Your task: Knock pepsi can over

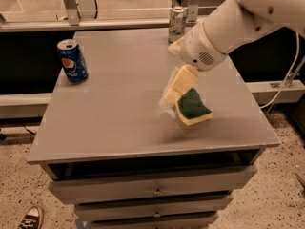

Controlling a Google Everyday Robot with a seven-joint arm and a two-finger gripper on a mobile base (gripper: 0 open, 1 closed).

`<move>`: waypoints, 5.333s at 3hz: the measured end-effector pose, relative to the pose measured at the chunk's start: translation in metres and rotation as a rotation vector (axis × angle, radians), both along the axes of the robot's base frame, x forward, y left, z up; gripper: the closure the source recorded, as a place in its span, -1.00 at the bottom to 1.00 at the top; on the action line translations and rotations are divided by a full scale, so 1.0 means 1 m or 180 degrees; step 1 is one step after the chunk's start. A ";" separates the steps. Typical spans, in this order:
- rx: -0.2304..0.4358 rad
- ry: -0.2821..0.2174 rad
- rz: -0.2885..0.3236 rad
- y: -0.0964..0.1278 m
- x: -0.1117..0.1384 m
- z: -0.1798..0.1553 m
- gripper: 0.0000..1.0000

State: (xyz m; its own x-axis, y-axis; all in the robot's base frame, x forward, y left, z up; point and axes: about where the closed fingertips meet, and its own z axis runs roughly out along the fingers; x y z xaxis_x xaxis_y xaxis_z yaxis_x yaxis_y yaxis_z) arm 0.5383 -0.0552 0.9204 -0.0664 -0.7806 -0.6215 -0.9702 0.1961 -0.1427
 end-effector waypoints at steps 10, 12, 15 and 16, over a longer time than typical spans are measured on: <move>0.2257 0.0039 0.0116 0.278 0.168 -0.045 -0.20; 0.2224 0.0024 0.0042 0.266 0.166 -0.044 0.73; 0.1255 -0.0283 -0.0078 0.174 0.164 0.003 1.00; 0.0736 -0.0123 -0.0091 0.143 0.163 -0.001 1.00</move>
Offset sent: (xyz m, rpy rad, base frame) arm 0.0290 0.0698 0.0031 0.1589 -0.0263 0.0189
